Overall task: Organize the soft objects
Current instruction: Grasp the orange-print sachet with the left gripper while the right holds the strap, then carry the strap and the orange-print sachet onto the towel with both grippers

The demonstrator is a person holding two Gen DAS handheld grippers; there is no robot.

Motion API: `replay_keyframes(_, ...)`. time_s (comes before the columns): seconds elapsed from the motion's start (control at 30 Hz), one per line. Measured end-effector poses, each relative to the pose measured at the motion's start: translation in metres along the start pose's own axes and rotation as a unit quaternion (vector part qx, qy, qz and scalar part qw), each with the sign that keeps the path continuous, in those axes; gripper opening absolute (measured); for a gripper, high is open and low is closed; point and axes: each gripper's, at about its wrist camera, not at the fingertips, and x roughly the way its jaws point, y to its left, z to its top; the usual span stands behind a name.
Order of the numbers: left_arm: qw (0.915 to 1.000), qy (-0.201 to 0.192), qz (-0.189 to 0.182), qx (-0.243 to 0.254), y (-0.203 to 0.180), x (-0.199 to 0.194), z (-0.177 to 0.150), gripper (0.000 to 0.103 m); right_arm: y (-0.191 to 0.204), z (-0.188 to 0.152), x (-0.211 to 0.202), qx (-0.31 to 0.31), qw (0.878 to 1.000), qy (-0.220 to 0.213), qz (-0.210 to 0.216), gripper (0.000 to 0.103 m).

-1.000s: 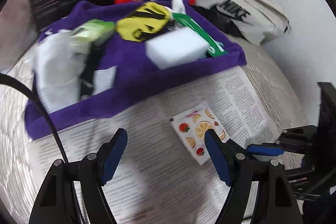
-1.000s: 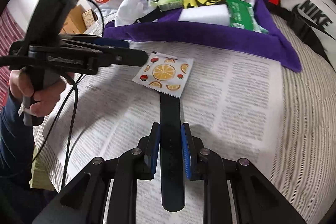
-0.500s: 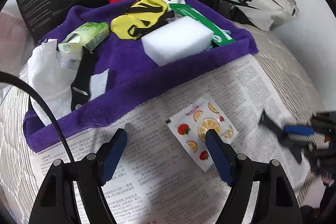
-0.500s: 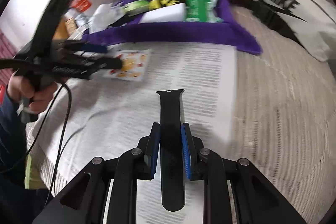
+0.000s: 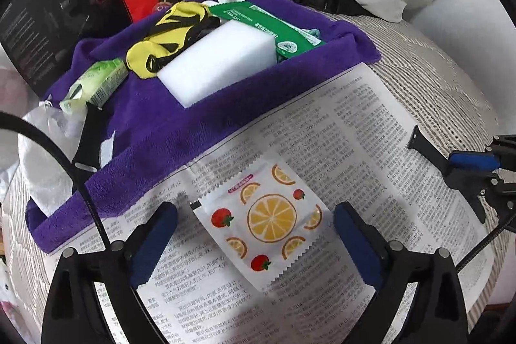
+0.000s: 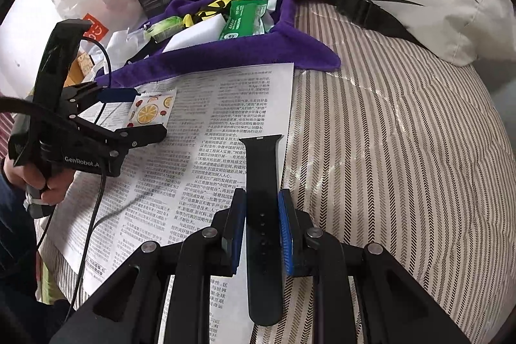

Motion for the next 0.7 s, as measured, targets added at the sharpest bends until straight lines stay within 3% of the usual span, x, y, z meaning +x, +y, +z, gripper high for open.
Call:
replay_keyframes(0.07, 1.0, -0.005, 0.001, 0.001, 0.0, 0.0, -0.001, 0.087, 0.001, 0.0, -0.001, -0.001, 1.0, 0.0, -0.001, 0.02)
replay_keyframes(0.2, 0.9996, -0.023, -0.014, -0.009, 0.007, -0.005, -0.004, 0.05, 0.004, 0.0, 0.0, -0.005, 1.0, 0.001, -0.01, 0.02)
replay_keyframes(0.23, 0.9995, -0.027, -0.015, -0.008, 0.008, -0.007, -0.005, 0.045, 0.004, 0.001, 0.0, -0.005, 1.0, 0.001, -0.011, 0.02)
replay_keyframes(0.3, 0.9993, -0.031, -0.02, -0.006, 0.008, -0.012, -0.007, 0.026, 0.005, 0.002, 0.0, -0.006, 1.0, -0.001, -0.014, 0.02)
replay_keyframes(0.37, 0.9992, -0.037, -0.011, -0.006, 0.009, -0.017, -0.009, 0.016, 0.006, 0.002, -0.002, -0.008, 1.0, -0.004, -0.014, 0.02)
replay_keyframes(0.53, 0.9978, -0.041, -0.044, -0.029, 0.021, -0.022, -0.01, 0.013, 0.003, 0.001, -0.001, -0.003, 1.0, -0.002, -0.015, 0.02)
replay_keyframes(0.7, 0.997, -0.047, -0.05, -0.037, 0.023, -0.029, -0.011, 0.012, 0.004, 0.001, -0.01, -0.001, 1.0, -0.012, -0.014, 0.02)
